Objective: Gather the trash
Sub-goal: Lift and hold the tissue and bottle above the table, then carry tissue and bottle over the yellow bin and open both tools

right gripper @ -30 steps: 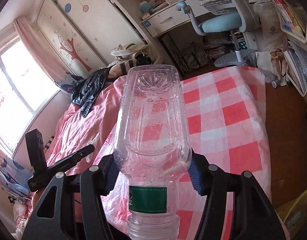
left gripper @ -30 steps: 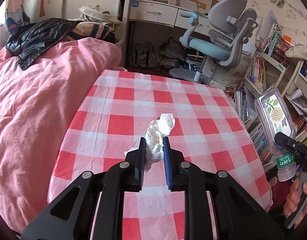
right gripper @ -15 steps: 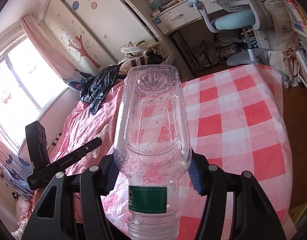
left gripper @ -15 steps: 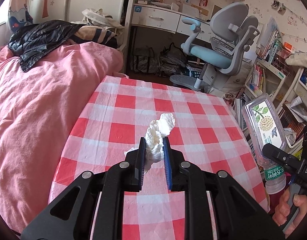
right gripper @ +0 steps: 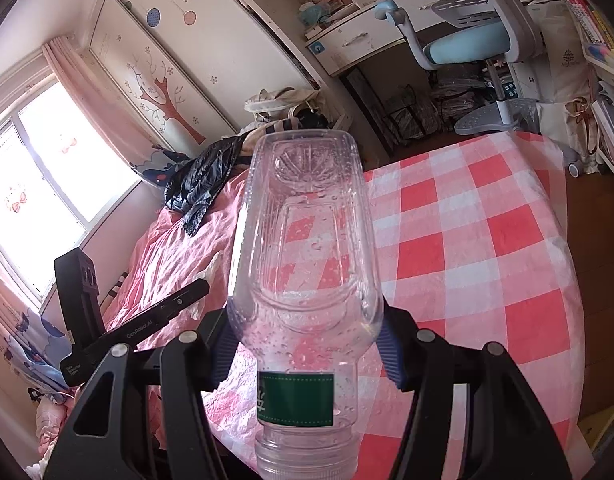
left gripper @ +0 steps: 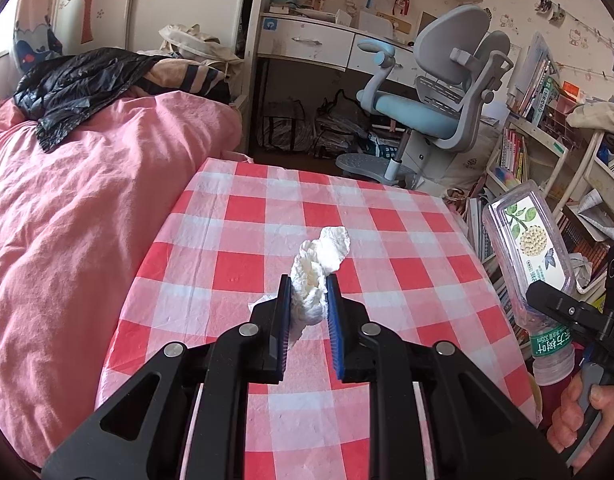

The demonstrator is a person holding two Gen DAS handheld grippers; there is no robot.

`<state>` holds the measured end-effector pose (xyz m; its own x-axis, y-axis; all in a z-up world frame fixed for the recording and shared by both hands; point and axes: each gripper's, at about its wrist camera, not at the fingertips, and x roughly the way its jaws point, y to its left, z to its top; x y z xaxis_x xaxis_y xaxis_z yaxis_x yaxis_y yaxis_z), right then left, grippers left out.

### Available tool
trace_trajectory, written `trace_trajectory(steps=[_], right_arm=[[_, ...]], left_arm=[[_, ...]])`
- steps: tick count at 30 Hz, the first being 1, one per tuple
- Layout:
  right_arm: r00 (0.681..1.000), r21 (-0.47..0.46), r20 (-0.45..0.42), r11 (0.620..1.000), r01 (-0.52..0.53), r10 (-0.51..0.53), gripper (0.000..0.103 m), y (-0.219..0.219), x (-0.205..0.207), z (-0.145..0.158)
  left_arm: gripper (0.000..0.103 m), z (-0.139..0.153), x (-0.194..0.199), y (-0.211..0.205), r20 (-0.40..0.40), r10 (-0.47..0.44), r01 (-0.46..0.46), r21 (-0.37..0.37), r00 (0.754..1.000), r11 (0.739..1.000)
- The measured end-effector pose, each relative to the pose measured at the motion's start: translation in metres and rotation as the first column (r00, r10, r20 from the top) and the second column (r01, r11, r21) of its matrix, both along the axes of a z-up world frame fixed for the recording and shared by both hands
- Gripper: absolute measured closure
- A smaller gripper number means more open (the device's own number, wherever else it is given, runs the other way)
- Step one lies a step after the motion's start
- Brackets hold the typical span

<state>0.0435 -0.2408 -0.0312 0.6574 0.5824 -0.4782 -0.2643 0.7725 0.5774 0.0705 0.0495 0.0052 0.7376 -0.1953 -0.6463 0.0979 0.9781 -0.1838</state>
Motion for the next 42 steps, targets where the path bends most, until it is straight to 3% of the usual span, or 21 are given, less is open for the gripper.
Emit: trace_trajectory(steps=[13, 21, 24, 28, 35, 42], right_arm=[[1.000, 0.034, 0.019, 0.999, 0.010, -0.010, 0.045, -0.005, -0.002, 0.006], [0.995, 0.108, 0.075, 0.992, 0.060, -0.068, 0.045, -0.037, -0.028, 0.036], [0.991, 0.097, 0.083, 0.991, 0.094, -0.102, 0.045, -0.066, -0.049, 0.043], [0.981, 0.005, 0.064, 0.983, 0.184, -0.184, 0.045, -0.120, -0.084, 0.038], [0.935, -0.015, -0.036, 0.936, 0.351, -0.352, 0.045, -0.206, -0.141, -0.005], [0.882, -0.003, -0.138, 0.890, 0.455, -0.451, 0.045, -0.253, -0.183, -0.055]], left_arm=[[0.087, 0.007, -0.004, 0.001, 0.038, -0.020, 0.021, -0.030, 0.999, 0.999], [0.087, 0.016, -0.018, -0.030, 0.093, -0.164, 0.172, -0.075, 0.982, 0.982], [0.087, 0.016, -0.025, -0.057, 0.093, -0.260, 0.268, -0.082, 0.961, 0.960], [0.087, 0.015, -0.040, -0.107, 0.094, -0.369, 0.374, -0.036, 0.924, 0.927], [0.087, 0.012, -0.077, -0.191, 0.099, -0.507, 0.503, 0.055, 0.857, 0.862], [0.087, 0.001, -0.097, -0.259, 0.068, -0.602, 0.592, 0.122, 0.795, 0.796]])
